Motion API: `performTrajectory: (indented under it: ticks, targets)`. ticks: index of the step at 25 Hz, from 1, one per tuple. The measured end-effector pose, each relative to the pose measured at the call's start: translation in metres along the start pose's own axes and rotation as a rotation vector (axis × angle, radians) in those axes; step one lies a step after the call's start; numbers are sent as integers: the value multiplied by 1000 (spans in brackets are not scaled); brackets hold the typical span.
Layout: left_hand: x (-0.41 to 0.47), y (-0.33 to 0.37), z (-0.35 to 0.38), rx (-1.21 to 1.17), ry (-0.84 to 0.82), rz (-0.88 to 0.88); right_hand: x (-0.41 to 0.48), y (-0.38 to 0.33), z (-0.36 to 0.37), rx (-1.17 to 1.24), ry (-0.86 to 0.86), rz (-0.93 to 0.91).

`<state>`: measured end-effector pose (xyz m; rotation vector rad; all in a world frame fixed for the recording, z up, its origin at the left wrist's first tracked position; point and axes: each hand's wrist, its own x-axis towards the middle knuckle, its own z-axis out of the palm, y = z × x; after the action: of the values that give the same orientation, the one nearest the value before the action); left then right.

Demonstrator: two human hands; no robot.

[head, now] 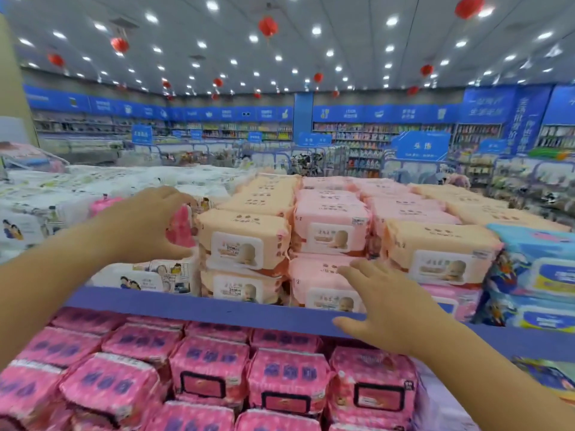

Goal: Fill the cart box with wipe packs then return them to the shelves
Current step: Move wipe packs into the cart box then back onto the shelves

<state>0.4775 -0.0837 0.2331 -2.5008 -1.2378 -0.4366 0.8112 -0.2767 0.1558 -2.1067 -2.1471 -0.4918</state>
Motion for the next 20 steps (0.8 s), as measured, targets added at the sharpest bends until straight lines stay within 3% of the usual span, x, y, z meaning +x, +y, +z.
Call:
performTrajectory:
  ticks: [6, 10, 16, 20]
  targets:
    - [8, -18, 9, 95, -65, -146, 32, 8, 15, 26, 42, -96]
    - [-2, -31, 13, 129, -169, -286, 30, 24, 25, 94, 38, -67]
    - [15, -48, 24, 80, -249, -338, 27, 31, 11, 193, 90, -62]
    - [30, -92, 40, 30, -229, -319, 80, 5, -24, 288, 183, -7]
